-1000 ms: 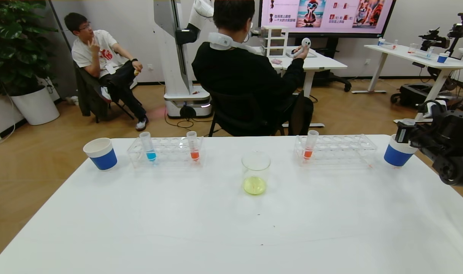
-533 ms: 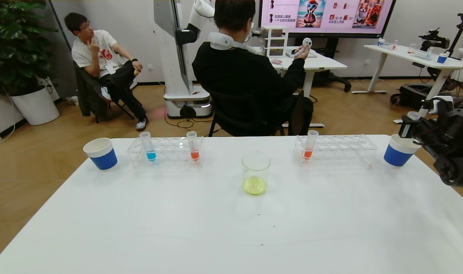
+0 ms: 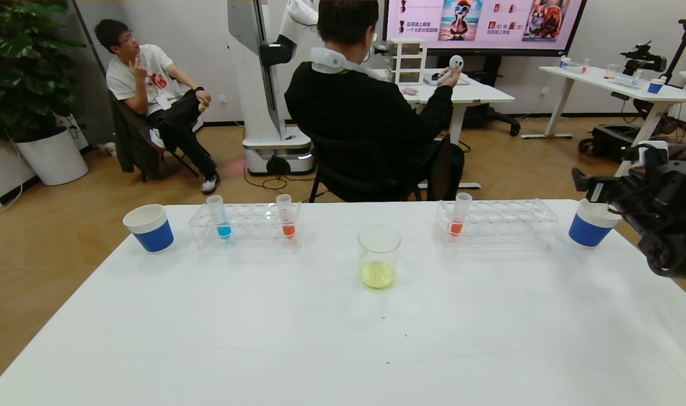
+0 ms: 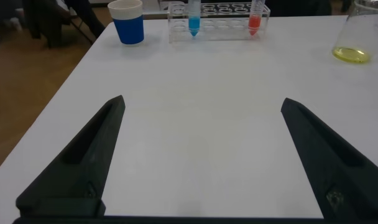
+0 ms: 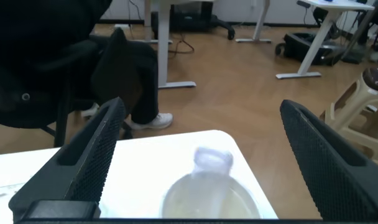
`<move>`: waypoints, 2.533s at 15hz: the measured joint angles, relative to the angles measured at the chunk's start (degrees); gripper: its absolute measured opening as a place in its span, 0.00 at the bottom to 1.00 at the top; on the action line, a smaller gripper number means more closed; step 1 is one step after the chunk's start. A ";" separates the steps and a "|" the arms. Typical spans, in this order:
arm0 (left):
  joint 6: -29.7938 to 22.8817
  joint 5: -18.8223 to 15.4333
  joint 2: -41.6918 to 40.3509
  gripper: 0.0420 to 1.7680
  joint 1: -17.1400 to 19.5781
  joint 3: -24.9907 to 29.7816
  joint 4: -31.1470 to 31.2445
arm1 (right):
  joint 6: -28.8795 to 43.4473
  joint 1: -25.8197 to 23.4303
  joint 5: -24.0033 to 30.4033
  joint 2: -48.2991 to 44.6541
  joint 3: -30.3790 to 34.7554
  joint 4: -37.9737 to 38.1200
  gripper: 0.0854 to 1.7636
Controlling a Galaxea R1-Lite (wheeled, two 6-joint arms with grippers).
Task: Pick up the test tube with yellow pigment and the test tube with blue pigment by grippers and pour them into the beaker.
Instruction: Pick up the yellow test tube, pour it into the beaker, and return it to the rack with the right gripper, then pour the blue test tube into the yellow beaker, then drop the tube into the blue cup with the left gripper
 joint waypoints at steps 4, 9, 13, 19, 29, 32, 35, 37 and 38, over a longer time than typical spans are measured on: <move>0.02 0.00 0.00 0.99 0.02 0.00 -0.02 | 0.02 6.53 -0.26 -4.14 0.15 2.54 0.98; 0.00 0.00 0.00 0.99 0.02 0.00 0.00 | 0.85 20.19 -2.47 -12.25 5.18 2.77 0.98; 0.02 0.00 0.00 0.99 0.02 0.00 -0.02 | 2.32 22.55 -3.38 -21.96 11.64 0.59 0.98; 0.02 0.00 0.00 0.99 0.02 0.00 -0.02 | 1.95 22.00 -3.46 -46.09 21.22 0.63 0.98; 0.02 0.00 0.00 0.99 0.02 0.00 -0.05 | -3.36 21.85 -0.54 -94.59 37.41 25.31 0.98; 0.00 0.00 0.00 0.99 0.02 0.00 -0.05 | -3.89 20.08 2.00 -108.64 38.92 40.36 0.98; 0.02 0.00 0.00 0.99 0.02 0.00 -0.02 | -4.08 17.76 4.33 -117.04 43.97 42.75 0.98; 0.00 0.00 0.00 0.99 0.02 0.00 -0.02 | -4.08 17.63 5.18 -122.31 48.91 45.98 0.98; 0.00 0.00 0.00 0.99 0.02 0.00 -0.02 | -4.01 17.68 5.40 -124.43 52.26 46.95 0.98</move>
